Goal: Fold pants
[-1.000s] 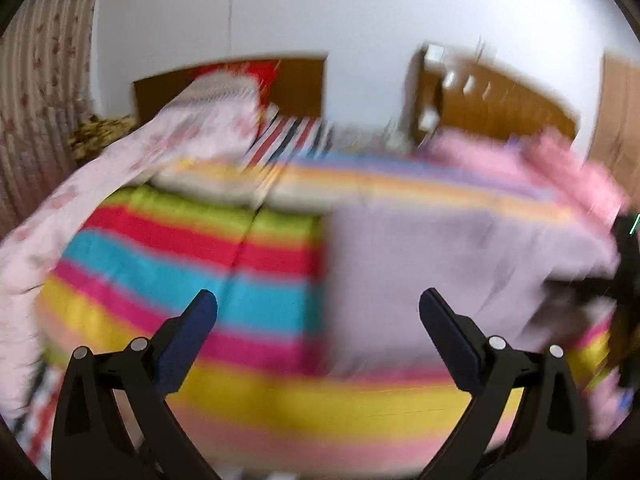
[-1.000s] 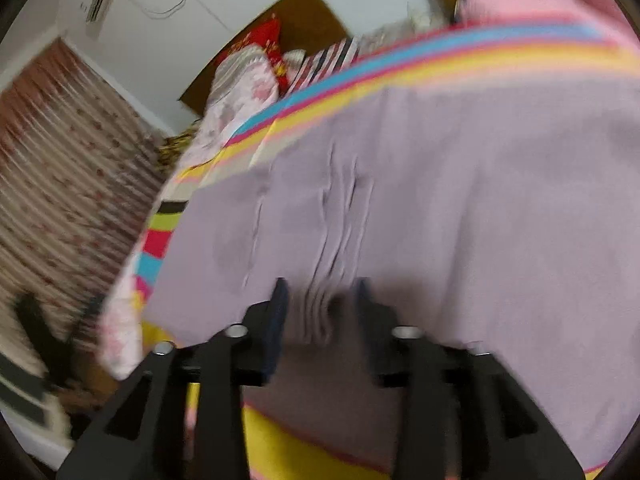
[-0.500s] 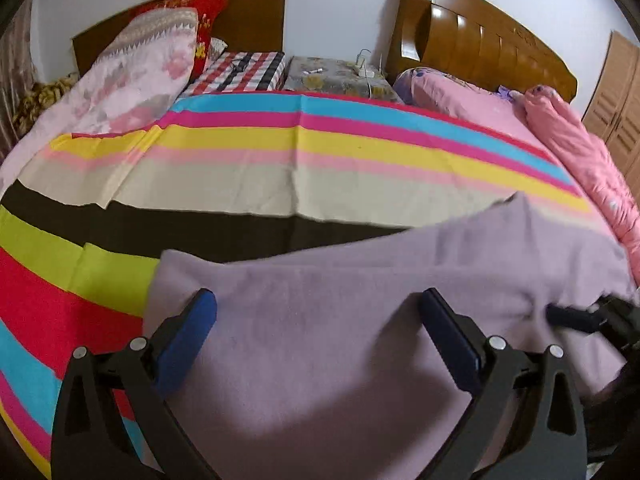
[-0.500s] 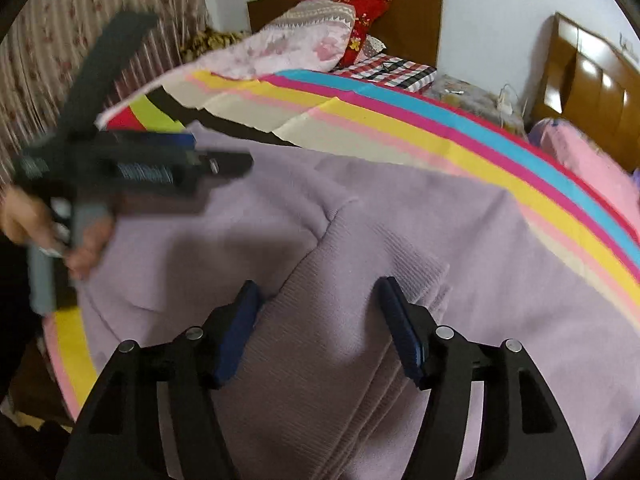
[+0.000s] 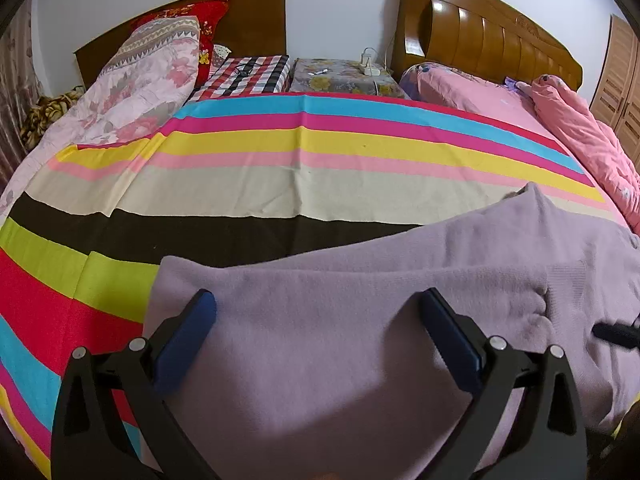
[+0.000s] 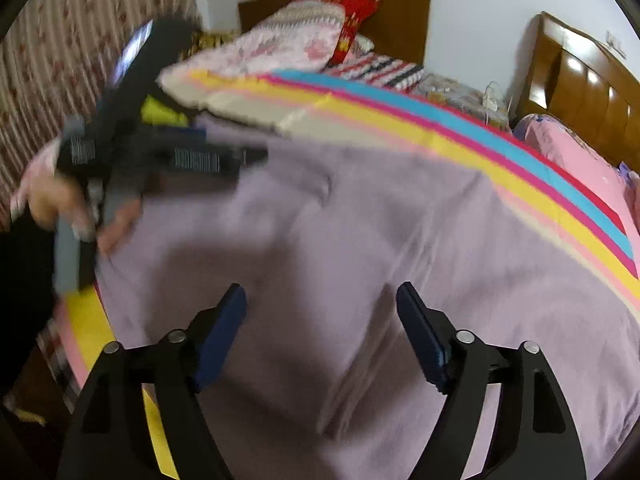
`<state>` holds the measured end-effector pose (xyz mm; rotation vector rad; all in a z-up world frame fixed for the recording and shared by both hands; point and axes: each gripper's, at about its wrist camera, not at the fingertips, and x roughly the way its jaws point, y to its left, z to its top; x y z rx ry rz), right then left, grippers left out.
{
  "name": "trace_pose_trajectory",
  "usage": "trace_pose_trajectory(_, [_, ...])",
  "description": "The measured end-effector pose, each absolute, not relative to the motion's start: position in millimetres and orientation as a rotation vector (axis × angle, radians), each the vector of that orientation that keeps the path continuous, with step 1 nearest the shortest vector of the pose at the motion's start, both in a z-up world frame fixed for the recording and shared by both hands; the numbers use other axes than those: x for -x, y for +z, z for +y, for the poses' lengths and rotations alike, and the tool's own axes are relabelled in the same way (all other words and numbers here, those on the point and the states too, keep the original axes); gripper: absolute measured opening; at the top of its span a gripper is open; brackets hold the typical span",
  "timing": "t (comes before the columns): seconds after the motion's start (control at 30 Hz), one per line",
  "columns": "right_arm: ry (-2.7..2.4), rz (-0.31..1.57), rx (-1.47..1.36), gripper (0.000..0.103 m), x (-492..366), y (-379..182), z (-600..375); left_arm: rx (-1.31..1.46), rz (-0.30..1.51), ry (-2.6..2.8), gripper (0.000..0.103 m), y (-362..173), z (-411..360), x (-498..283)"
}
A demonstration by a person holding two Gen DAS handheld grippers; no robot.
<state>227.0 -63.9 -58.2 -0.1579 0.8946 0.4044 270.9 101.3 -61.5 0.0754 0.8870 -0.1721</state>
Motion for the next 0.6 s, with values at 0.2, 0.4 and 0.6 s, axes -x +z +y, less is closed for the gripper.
trace_pose_trajectory(0.2, [0.343,0.844,-0.106,0.079,-209.3,-44.7,-125.8,-0.081,0.887,-0.169,0.101,-61.3,99.7,-270.5])
trace_pose_trajectory(0.4, [0.073,0.575,-0.5,0.086,-116.3,-13.6,-280.3,-0.182,0.727,-0.099,0.101,-31.4,76.1,-237.3])
trace_pose_trajectory(0.6, [-0.224,0.571,-0.816,0.086,-26.9,-56.5,-381.9,-0.147,0.692,-0.283,0.101,-21.1,23.8,-209.2])
